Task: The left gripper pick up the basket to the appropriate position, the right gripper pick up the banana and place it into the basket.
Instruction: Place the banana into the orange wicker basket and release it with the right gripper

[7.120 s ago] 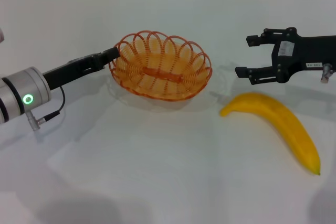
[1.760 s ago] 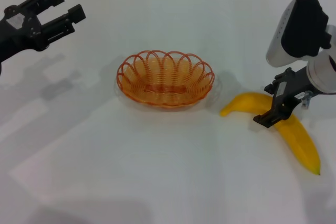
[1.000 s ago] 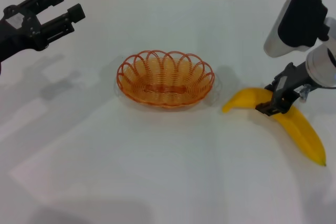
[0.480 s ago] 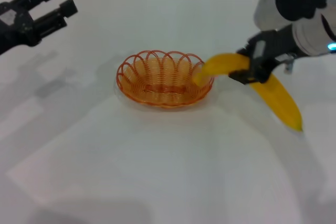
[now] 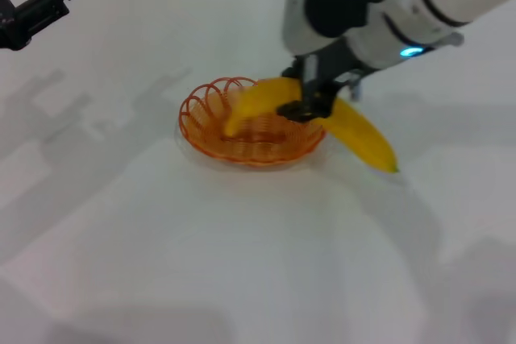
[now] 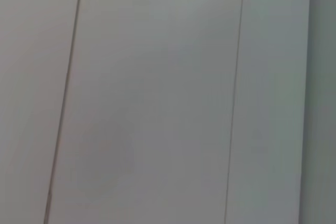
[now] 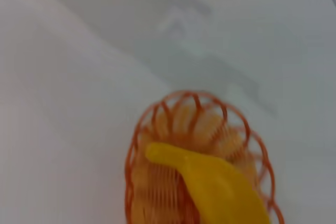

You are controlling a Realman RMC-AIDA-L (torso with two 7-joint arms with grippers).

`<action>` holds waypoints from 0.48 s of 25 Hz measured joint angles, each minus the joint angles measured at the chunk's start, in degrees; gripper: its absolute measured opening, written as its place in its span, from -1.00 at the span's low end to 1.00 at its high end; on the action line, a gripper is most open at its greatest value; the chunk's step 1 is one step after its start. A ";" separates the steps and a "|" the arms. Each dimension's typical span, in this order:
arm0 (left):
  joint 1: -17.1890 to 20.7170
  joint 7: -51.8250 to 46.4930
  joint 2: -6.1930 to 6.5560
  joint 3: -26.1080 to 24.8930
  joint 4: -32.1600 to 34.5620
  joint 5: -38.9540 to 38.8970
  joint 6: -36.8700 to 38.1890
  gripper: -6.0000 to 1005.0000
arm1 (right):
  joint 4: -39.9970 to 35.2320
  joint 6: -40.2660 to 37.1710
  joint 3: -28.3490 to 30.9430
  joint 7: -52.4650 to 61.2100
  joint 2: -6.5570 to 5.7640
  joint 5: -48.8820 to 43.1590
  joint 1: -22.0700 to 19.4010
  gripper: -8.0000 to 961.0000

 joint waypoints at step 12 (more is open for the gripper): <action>-1.44 -0.04 -0.23 1.03 -0.39 0.74 -0.11 0.55 | 11.69 12.28 -9.69 1.68 0.32 3.92 8.57 0.04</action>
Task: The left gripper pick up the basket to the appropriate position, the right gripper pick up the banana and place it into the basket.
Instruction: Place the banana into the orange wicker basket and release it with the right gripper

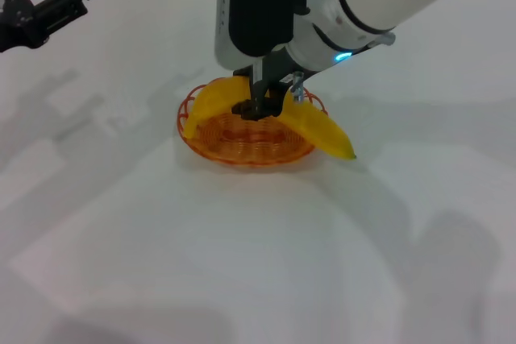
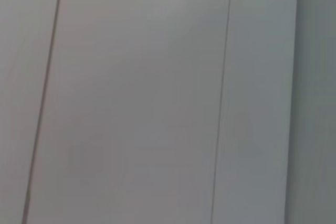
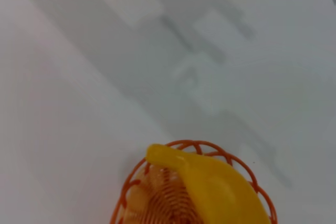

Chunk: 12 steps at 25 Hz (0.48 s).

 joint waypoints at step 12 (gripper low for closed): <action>-2.02 0.05 0.00 0.37 -1.58 2.59 -0.48 0.55 | 4.22 3.75 -3.25 0.41 0.26 0.35 1.53 0.05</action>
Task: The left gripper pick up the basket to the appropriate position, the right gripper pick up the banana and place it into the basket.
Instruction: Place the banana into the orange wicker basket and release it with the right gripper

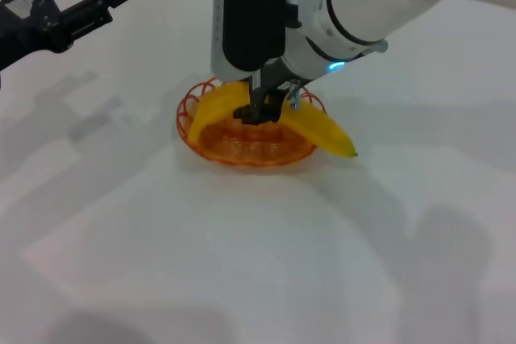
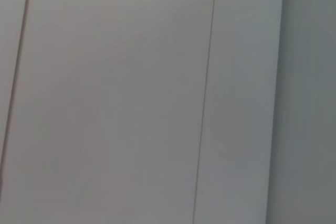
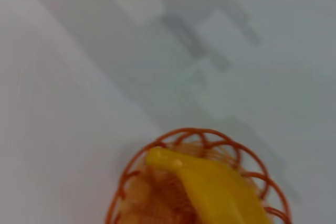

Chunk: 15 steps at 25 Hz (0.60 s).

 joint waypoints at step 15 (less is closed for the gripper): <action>-0.06 0.11 0.05 0.00 -0.03 0.56 -0.02 0.55 | -1.42 0.68 -1.89 1.28 -0.01 1.68 0.25 0.15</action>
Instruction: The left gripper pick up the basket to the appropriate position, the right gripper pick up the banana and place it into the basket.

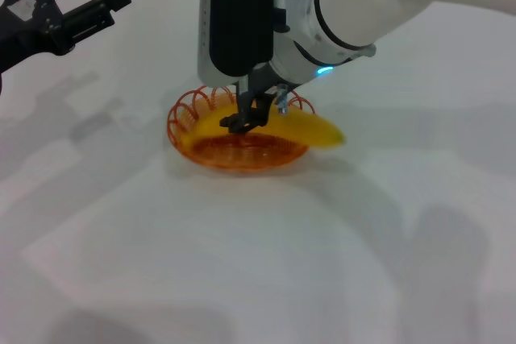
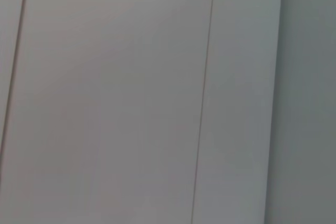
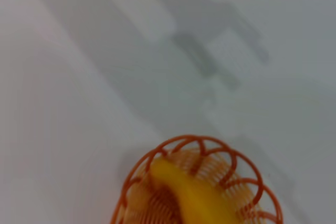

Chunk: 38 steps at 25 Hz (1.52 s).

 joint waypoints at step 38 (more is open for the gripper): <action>6.19 0.62 0.73 -0.39 20.30 22.25 14.58 0.54 | -0.44 -34.31 45.21 -42.16 -3.04 21.94 -16.26 0.62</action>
